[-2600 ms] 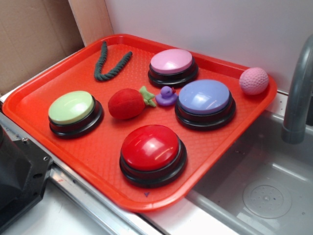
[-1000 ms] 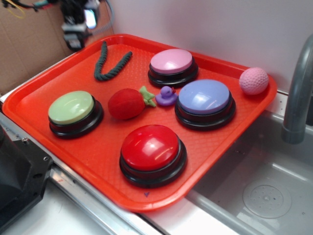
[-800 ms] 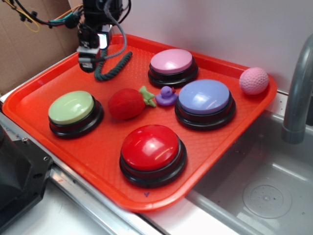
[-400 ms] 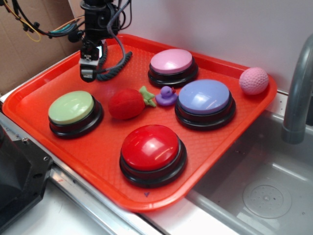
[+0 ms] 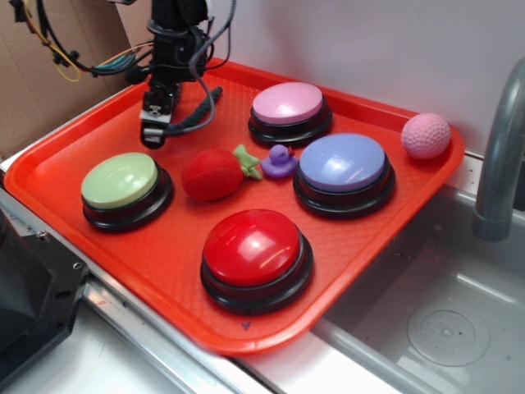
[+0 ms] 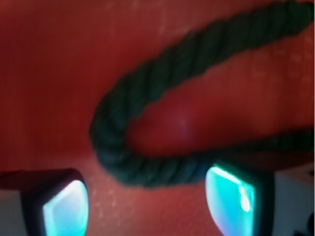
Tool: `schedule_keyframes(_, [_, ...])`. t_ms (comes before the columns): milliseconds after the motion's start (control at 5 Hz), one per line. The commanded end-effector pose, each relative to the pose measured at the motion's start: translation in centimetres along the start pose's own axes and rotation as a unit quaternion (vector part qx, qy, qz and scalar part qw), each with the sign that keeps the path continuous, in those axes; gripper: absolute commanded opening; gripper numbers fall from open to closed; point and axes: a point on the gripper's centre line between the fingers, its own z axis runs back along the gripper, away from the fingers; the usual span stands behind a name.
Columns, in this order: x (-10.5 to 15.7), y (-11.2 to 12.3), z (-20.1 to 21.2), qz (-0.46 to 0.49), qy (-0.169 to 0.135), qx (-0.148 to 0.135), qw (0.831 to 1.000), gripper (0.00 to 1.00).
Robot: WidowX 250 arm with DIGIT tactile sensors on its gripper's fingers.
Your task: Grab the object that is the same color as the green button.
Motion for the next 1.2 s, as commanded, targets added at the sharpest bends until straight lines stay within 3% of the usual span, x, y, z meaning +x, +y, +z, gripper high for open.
schedule_keyframes(0, [2.4,-1.2,0.8,-0.013,-0.055,0.019,0.998,1.0])
schedule_keyframes(200, [2.6,-1.4,0.2,-0.024,-0.052,-0.013,0.998,1.0])
schedule_keyframes(400, [1.9,-1.2,-0.5,0.007,-0.056,-0.03,0.998,0.0])
schedule_keyframes(600, [1.2,-0.6,-0.2,0.044,-0.068,-0.014,0.997,0.0])
schedule_keyframes(800, [0.5,-0.5,0.2,0.101,-0.057,0.014,0.993,0.0])
schedule_keyframes(1000, [-0.9,-0.8,3.8,0.206,-0.066,0.047,0.975,0.0])
